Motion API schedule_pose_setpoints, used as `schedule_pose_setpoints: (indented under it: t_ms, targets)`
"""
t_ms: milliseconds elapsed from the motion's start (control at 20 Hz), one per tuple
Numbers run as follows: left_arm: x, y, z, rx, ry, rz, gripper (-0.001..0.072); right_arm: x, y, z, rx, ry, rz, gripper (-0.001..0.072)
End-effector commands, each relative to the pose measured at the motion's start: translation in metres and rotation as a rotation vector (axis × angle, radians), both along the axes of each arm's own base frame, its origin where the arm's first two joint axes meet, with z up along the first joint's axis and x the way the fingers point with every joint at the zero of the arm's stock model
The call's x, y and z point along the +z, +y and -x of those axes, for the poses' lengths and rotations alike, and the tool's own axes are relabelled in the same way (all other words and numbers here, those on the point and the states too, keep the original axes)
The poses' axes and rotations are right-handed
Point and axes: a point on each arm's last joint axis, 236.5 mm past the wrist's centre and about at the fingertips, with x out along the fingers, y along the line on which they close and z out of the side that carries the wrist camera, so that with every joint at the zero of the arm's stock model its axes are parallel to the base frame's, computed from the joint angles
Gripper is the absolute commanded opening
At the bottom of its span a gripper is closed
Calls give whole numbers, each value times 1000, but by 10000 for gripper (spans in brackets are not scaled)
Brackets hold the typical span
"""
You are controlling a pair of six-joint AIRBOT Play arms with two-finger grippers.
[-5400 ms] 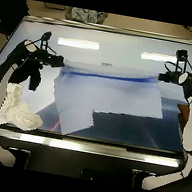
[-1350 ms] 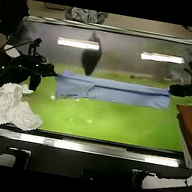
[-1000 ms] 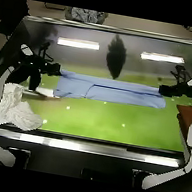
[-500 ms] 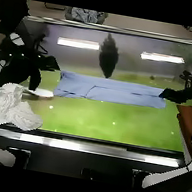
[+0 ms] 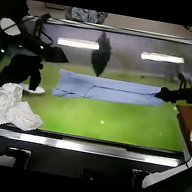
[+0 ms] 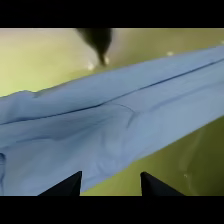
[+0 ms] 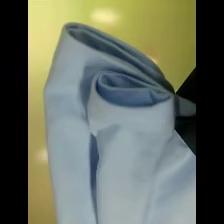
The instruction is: Fold the shirts.
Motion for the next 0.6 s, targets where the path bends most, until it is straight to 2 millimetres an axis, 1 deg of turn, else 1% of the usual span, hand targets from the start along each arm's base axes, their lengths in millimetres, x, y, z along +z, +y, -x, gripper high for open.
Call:
schedule_pose_setpoints:
  t_ms: [0, 50, 100, 150, 200, 250, 300, 400, 500, 550]
  targets:
    - [-19, -59, 19, -104, 19, 3, 448, 59, 11, -10, 26, -134, -1, 50]
    - [-31, -80, 24, -123, 36, 7, 422, 80, 15, -3, 48, -153, 4, 48]
    - [-41, -101, 26, -122, 47, 19, 326, 98, 23, 6, 80, -159, -1, 47]
    - [-49, -122, 26, -119, 46, 40, 213, 116, 33, 16, 124, -173, 2, 47]
    - [-53, -149, 25, -125, 31, 82, 101, 135, 45, 26, 168, -184, 8, 47]
    - [-56, -173, 24, -123, 21, 129, 50, 152, 55, 35, 205, -200, 23, 47]
    - [-60, -196, 24, -108, 32, 190, 33, 173, 67, 44, 240, -228, 47, 47]
    - [-72, -230, 31, -74, 111, 291, 33, 213, 88, 63, 290, -289, 105, 47]
    - [-87, -256, 43, -72, 200, 362, 32, 251, 105, 82, 315, -358, 157, 47]
    - [-96, -267, 48, -71, 236, 381, 31, 267, 113, 93, 317, -380, 169, 47]
